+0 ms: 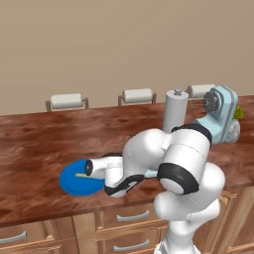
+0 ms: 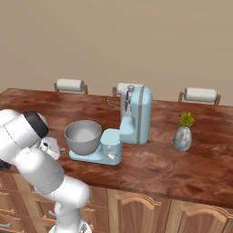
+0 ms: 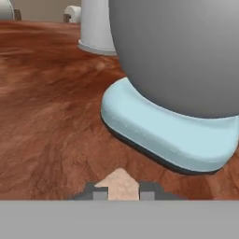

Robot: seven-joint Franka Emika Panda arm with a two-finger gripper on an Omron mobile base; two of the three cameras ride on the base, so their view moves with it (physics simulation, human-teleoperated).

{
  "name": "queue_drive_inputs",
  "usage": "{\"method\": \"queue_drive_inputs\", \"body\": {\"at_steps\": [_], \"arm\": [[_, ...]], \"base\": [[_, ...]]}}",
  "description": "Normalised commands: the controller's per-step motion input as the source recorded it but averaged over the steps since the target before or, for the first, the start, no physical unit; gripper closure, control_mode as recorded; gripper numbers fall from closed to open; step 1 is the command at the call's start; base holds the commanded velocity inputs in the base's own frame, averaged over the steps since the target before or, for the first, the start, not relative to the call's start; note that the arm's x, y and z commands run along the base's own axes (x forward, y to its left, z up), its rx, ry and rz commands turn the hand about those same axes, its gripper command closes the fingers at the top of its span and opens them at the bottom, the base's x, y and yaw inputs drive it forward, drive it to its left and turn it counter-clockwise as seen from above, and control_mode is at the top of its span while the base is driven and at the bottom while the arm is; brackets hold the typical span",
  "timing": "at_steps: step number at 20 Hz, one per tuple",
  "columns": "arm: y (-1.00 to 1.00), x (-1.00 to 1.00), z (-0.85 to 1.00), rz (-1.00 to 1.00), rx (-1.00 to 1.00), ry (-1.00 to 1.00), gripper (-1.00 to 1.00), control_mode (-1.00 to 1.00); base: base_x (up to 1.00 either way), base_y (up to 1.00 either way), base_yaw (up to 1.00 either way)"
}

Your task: Add butter and sugar cubes to the stand mixer bowl and then turn on the stand mixer to begin making frosting.

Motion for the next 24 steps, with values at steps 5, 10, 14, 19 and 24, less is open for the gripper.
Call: {"method": "queue_drive_inputs", "body": {"at_steps": [5, 10, 14, 19, 24], "arm": [[0.0, -0.57, 0.86, -0.06, 0.0, -0.24, 1.0, -1.0], [0.0, -0.6, 1.0, -0.1, 0.03, -0.18, 1.0, -1.0], [-0.05, -0.2, 1.0, -0.12, 0.08, -0.04, 1.0, -1.0], [-0.22, 0.0, 0.97, -0.13, 0.07, 0.0, 1.0, -1.0], [-0.44, 0.02, 0.64, -0.14, 0.01, 0.0, 1.0, -1.0]], "base": [[0.0, 0.0, 0.0], [0.0, 0.0, 0.0], [0.0, 0.0, 0.0], [0.0, 0.0, 0.0], [0.0, 0.0, 0.0]]}}
